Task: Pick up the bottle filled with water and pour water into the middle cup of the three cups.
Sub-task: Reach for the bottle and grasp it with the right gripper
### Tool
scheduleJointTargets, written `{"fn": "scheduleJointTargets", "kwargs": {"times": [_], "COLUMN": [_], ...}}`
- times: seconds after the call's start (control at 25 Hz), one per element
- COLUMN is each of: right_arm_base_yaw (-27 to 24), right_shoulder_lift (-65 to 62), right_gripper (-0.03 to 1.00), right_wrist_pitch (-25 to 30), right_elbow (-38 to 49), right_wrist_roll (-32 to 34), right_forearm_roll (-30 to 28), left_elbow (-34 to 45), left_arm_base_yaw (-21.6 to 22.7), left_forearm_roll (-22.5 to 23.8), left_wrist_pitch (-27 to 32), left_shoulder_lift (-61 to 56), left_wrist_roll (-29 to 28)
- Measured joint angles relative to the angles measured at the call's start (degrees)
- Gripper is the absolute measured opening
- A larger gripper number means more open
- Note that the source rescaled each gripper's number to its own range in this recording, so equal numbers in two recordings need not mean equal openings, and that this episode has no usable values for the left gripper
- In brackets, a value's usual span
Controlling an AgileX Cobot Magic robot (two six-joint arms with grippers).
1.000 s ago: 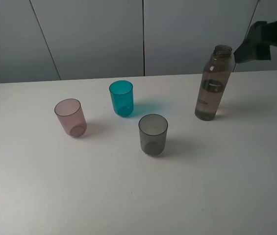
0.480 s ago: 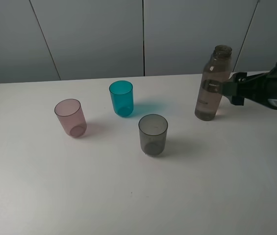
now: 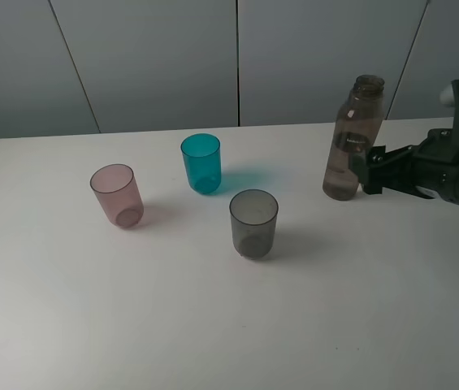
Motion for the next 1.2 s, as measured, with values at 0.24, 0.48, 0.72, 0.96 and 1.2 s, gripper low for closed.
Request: {"fn": "scheduleJointTargets", "kwargs": {"times": [0.24,0.48,0.72,0.96,1.2], "right_arm_base_yaw": [3.7,6.1,6.7,6.9,6.9], "right_shoulder_lift": [10.5,17.3,20.5,26.0,31.7], "right_gripper": [0.84,0.84,0.84,0.84,0.94], "right_wrist_pitch": [-12.9,-19.9,-28.3,-36.0,-42.2], "right_elbow": [0.1,0.1,0.1,0.0,-0.1], "right_wrist_roll": [-3.7,-2.6,-1.1,2.2,5.4], "right_forearm_roll": [5.3,11.8,13.0,12.7,11.4], "left_elbow": [0.0,0.0,0.0,0.0,0.0], "left_arm_base_yaw": [0.0,0.0,0.0,0.0,0.0], "left_forearm_roll": [0.0,0.0,0.0,0.0,0.0], "left_wrist_pitch": [0.0,0.0,0.0,0.0,0.0], "left_shoulder_lift": [0.0,0.0,0.0,0.0,0.0], "left_wrist_roll": [0.0,0.0,0.0,-0.1,-0.1]}}
